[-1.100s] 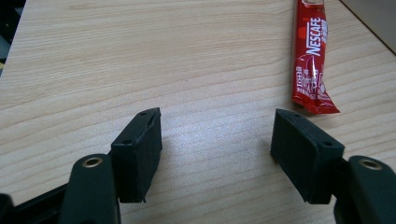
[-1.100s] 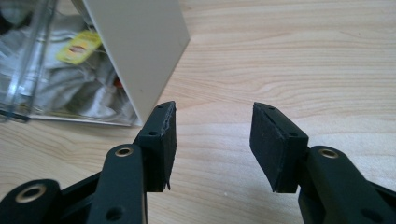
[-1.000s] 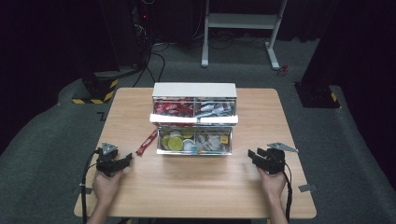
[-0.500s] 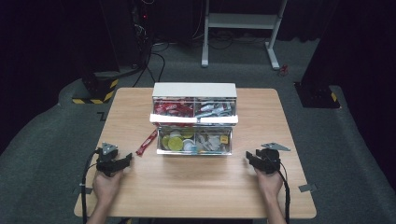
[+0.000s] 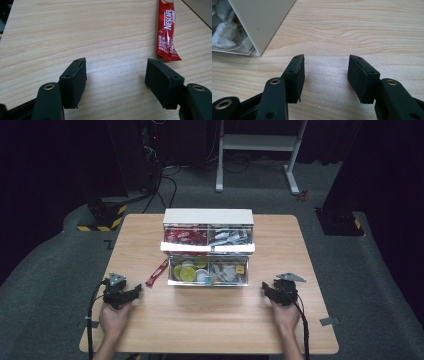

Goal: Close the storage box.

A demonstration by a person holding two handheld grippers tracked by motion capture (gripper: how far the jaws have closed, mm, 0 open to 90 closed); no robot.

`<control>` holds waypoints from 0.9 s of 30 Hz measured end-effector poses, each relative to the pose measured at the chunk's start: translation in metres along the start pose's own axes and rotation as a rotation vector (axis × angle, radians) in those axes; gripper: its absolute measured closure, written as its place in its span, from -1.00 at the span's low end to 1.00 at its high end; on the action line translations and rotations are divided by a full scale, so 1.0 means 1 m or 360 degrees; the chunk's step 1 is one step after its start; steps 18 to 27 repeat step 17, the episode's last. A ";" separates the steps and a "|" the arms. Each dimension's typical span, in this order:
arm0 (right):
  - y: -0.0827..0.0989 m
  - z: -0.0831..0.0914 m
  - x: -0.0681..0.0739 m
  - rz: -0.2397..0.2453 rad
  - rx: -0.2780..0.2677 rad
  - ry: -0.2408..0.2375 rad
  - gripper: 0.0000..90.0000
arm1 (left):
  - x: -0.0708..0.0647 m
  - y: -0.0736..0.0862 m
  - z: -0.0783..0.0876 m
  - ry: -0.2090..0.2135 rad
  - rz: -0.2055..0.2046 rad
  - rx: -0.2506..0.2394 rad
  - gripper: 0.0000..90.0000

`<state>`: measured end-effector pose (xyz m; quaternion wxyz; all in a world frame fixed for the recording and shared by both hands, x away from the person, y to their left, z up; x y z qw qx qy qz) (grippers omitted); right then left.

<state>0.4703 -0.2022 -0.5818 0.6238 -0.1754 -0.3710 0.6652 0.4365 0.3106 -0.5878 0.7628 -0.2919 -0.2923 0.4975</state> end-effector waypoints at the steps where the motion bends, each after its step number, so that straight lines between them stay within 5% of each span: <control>1: 0.000 0.000 0.000 0.0020 0.0001 0.0022 0.01 | 0.000 0.000 0.000 0.0000 0.0001 0.0000 -0.25; 5: 0.001 -0.001 -0.001 0.0113 0.0003 0.0109 -0.09 | 0.000 0.000 0.000 0.0003 0.0000 0.0000 -0.25; 27: 0.002 -0.001 0.000 0.0088 0.0011 0.0129 -0.22 | -0.003 0.001 0.001 0.0012 -0.0009 0.0001 -0.28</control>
Point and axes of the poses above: each handheld gripper's, and its own axes: z roughly backward along the jaws, y roughly out of its underside, x roughly to its left, the point moved 9 cm from there along -z, roughly forward along the jaws, and after that the axes turned 12 degrees about -z, right-handed, at the moved point
